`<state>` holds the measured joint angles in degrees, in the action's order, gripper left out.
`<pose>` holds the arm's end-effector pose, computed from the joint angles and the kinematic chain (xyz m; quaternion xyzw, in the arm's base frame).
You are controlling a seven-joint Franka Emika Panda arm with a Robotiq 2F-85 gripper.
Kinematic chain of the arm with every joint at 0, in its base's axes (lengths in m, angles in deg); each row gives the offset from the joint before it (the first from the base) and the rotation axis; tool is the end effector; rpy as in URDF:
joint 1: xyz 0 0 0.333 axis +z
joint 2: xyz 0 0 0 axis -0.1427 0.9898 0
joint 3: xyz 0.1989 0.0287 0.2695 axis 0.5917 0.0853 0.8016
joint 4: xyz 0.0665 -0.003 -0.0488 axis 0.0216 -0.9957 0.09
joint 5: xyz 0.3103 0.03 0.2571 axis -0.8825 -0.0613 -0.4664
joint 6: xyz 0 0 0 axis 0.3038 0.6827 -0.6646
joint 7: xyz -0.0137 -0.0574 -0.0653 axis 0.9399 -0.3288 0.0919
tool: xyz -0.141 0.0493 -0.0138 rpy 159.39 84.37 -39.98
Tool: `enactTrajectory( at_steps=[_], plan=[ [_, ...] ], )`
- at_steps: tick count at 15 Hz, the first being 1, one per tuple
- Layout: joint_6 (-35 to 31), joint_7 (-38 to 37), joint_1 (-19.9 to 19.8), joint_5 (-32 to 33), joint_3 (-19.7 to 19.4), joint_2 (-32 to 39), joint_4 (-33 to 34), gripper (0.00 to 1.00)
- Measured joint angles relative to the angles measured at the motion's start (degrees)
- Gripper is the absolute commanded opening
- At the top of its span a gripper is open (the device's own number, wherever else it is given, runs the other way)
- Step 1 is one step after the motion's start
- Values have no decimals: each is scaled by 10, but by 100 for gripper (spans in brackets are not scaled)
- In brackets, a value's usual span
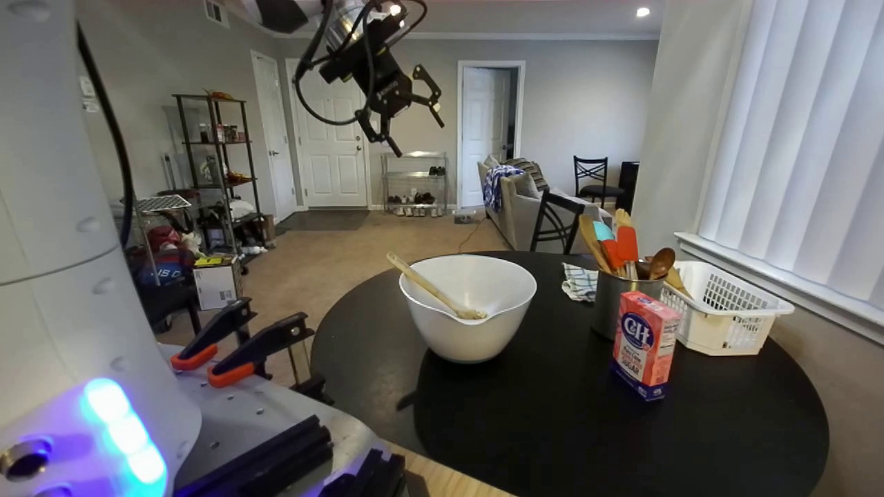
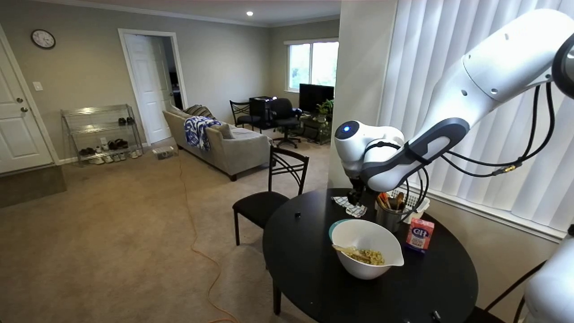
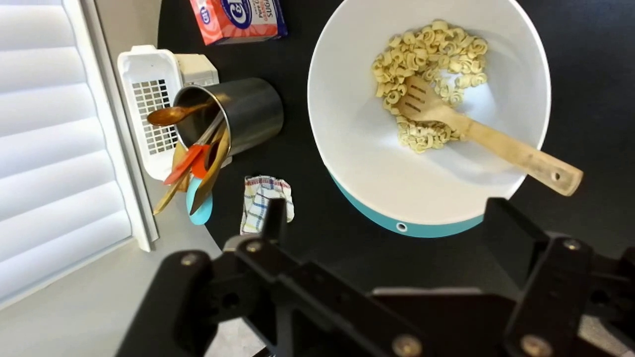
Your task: Use the wooden spoon to stir the white bowl.
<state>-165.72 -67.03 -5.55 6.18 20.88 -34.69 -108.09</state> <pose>0.5158 0.1011 0.2988 0.9370 0.1941 0.0933 0.2751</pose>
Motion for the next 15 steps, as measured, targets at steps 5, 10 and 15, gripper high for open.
enactTrajectory(
  at_steps=[5, 10, 15],
  plan=[
    [0, 0, 7, 0, -3, -6, 1, 100],
    [0, 0, 9, 0, -6, -6, 1, 100],
    [21, -3, 48, 0, -12, 54, 56, 100]
  ],
)
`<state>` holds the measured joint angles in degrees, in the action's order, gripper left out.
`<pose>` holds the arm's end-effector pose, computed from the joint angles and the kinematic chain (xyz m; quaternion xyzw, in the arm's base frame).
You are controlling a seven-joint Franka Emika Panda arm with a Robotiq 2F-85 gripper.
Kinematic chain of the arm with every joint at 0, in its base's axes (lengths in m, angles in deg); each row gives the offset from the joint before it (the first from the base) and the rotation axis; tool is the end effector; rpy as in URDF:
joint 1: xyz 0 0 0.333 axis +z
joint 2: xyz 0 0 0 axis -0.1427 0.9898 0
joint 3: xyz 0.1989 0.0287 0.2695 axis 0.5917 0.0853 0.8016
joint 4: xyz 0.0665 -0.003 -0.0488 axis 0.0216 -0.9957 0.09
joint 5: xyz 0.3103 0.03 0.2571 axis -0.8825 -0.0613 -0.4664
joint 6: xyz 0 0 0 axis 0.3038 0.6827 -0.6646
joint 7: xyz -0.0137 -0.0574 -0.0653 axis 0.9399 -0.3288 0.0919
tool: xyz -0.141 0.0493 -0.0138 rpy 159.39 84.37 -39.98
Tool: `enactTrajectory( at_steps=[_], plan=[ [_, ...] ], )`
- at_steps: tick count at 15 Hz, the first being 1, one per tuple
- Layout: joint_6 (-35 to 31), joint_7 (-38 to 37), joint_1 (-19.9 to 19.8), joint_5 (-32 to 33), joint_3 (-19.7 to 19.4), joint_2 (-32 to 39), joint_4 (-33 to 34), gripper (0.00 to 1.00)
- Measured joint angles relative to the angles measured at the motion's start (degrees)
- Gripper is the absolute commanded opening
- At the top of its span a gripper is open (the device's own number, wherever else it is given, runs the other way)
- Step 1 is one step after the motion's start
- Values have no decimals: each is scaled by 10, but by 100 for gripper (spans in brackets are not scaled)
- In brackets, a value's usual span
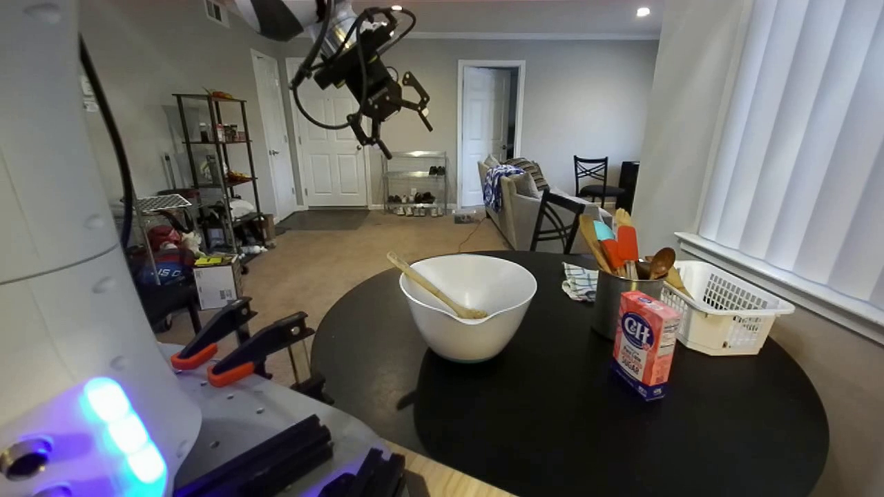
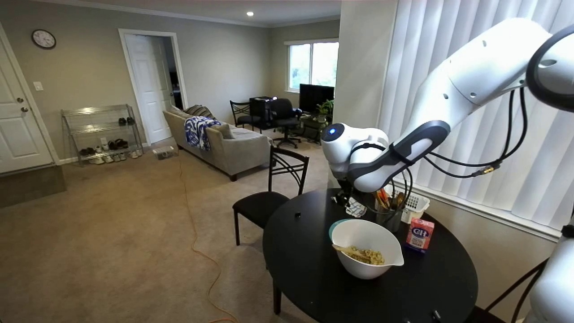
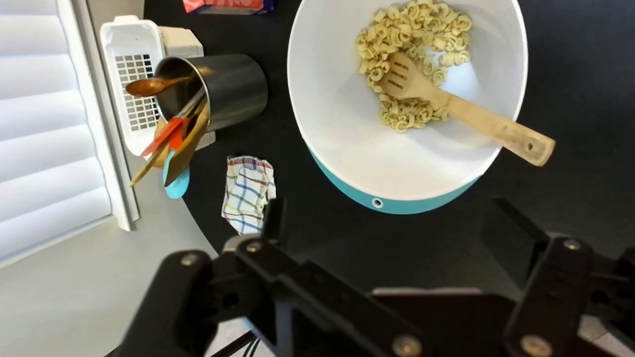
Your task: Use the wooden spoon to stir the white bowl.
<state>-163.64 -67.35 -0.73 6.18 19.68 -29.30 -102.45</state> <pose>0.5368 0.1381 0.2891 0.9329 0.2142 0.0914 0.2747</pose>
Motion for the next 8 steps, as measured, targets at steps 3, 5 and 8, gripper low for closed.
enactTrajectory(
  at_steps=[3, 5, 8],
  plan=[
    [79, -31, 40, 0, -2, 81, 74, 100],
    [136, -67, 70, -2, -8, 141, 132, 100],
    [171, -103, 101, -3, -26, 231, 216, 100]
  ],
)
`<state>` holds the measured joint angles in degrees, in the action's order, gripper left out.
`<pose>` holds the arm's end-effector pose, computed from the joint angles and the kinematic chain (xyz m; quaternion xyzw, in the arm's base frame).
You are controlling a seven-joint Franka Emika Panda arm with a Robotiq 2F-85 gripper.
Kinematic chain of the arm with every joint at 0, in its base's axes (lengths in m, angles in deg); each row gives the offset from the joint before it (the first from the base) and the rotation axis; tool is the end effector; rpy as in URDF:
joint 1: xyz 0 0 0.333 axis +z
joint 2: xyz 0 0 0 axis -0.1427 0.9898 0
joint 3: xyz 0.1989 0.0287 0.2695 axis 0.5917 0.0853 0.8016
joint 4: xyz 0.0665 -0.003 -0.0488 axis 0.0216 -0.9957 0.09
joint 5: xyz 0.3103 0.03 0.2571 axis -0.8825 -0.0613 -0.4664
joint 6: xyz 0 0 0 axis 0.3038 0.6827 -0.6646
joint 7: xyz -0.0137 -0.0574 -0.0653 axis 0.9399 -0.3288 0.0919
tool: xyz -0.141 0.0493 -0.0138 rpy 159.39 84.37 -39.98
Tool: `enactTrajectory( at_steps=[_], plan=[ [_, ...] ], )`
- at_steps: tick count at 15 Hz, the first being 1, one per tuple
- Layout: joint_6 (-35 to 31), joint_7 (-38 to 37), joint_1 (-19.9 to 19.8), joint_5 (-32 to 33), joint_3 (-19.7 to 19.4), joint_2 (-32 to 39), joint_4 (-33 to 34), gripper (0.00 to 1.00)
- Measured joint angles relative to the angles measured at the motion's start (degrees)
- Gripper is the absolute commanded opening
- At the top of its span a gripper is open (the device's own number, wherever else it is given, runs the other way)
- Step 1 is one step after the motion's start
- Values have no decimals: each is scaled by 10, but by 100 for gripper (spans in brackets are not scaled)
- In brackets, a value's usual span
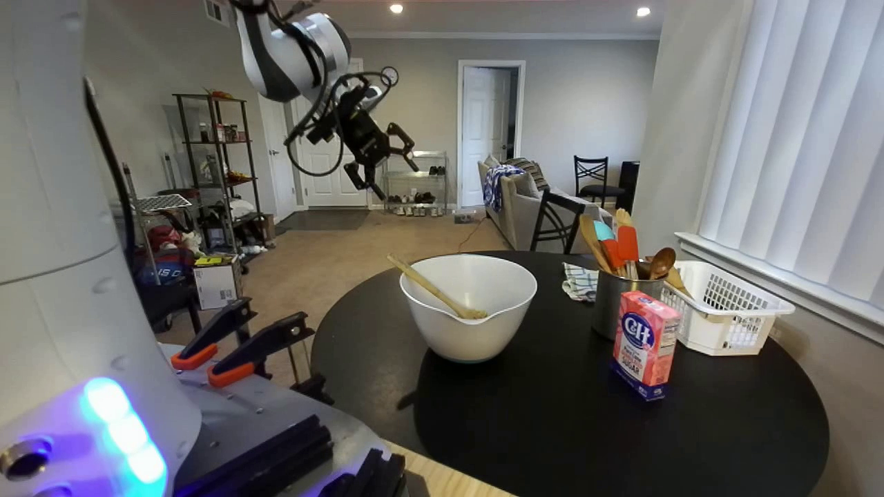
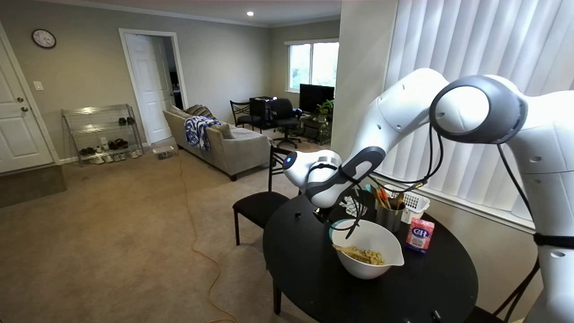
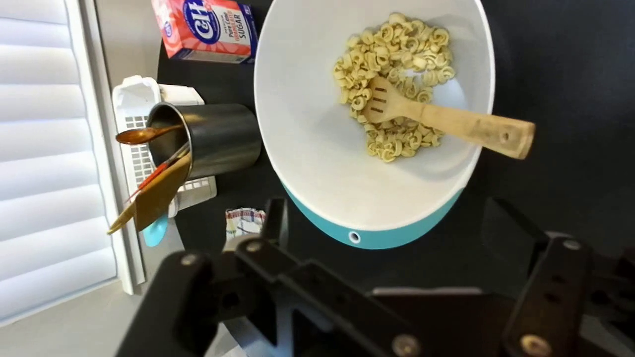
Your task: Use the wooden spoon to stir the white bowl.
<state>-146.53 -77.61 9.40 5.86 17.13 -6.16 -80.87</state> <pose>0.5911 0.2038 0.1955 0.9284 0.1454 0.0164 0.3416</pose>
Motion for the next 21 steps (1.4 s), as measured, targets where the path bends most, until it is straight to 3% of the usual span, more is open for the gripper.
enactTrajectory(
  at_steps=[4, 8, 21],
  plan=[
    [-15, -5, 14, 0, -26, 97, 74, 100],
    [-31, -5, 14, 0, -47, 151, 103, 100],
    [-41, -4, 24, 0, -56, 179, 113, 100]
  ],
)
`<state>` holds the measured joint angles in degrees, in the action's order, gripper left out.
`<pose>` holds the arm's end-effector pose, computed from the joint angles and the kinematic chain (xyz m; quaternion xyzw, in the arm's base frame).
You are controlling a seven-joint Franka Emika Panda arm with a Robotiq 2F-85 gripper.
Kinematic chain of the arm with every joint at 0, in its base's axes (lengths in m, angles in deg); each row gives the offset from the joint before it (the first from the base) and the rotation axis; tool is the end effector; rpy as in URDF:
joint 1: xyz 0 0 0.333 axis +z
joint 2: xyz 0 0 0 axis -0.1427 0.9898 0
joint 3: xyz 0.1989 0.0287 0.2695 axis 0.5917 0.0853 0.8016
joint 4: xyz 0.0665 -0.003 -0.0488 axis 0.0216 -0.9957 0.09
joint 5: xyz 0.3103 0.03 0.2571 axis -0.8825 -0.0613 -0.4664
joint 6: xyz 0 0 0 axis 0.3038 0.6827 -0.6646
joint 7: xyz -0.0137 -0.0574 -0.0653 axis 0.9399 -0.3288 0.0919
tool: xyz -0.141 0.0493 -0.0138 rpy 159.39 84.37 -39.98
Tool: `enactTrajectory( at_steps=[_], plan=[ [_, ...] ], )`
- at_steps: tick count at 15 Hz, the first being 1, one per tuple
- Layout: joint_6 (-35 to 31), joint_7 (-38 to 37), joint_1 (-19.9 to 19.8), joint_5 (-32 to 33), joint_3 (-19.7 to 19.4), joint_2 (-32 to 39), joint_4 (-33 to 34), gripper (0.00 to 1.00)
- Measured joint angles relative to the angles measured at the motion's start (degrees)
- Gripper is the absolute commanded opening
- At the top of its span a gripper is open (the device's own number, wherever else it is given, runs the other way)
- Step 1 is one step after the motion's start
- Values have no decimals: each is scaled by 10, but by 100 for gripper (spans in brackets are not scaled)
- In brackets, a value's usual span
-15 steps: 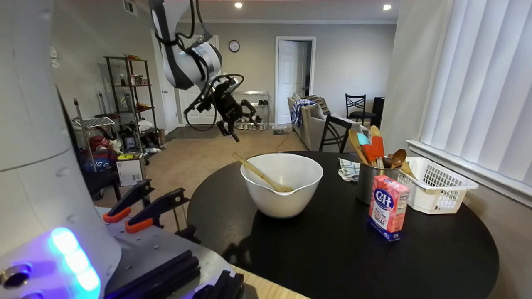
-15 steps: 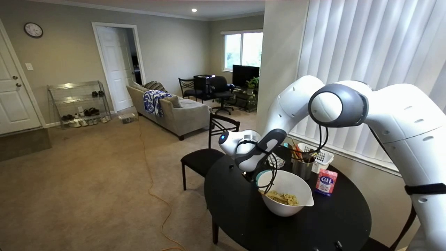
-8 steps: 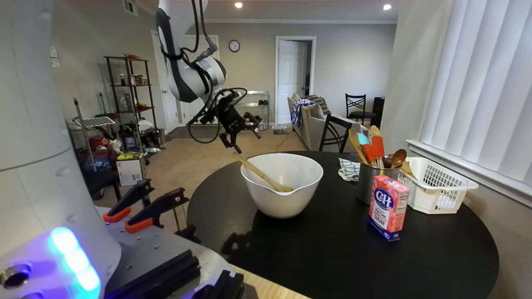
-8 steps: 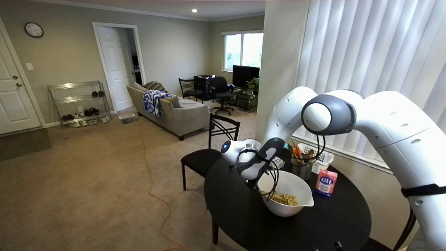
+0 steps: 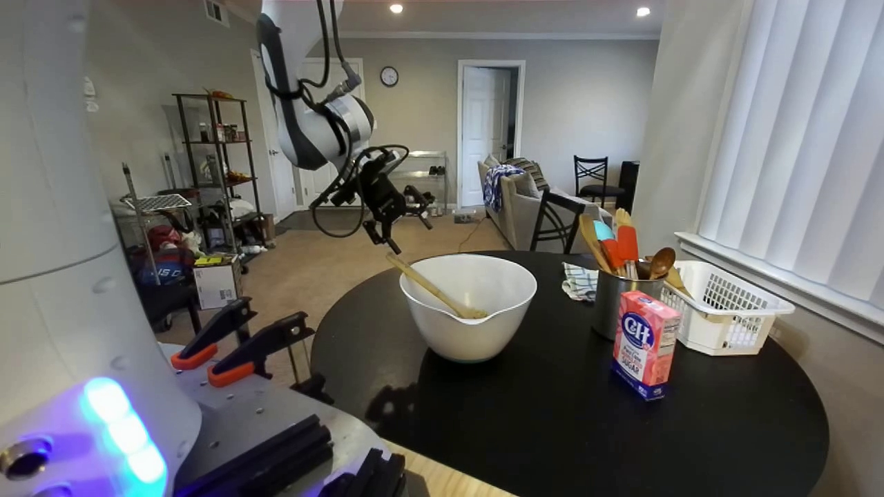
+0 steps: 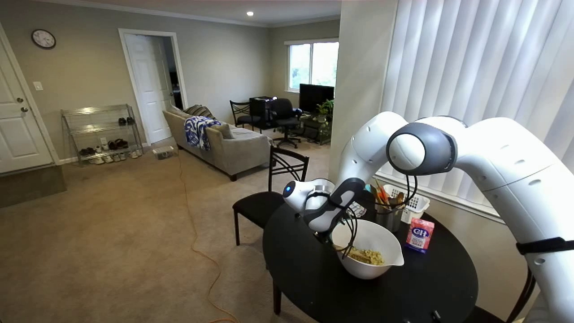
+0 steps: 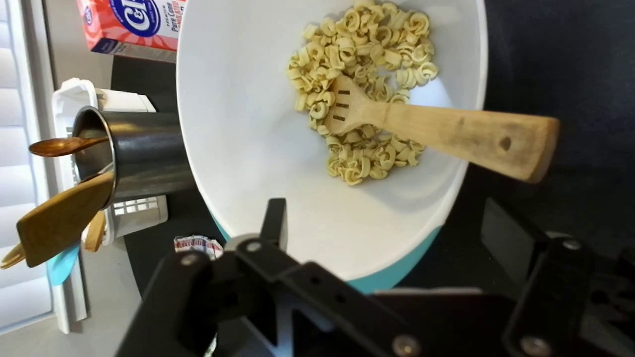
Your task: Use the wooden spoon to stir the white bowl.
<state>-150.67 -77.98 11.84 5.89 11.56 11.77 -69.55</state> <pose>0.6229 0.1906 0.0668 0.9257 0.1481 -0.0168 0.3478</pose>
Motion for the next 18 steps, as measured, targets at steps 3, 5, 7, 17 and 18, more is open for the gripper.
enactTrajectory(
  at_steps=[3, 5, 7, 17, 18],
  plan=[
    [4, 0, 22, 0, 0, 15, 11, 100],
    [8, -1, 38, 0, -2, 30, 21, 100],
    [10, -4, 49, 0, -9, 40, 27, 100],
    [23, -56, 55, 0, -38, 60, 28, 100],
    [22, -60, 55, 0, -37, 60, 26, 100]
  ],
)
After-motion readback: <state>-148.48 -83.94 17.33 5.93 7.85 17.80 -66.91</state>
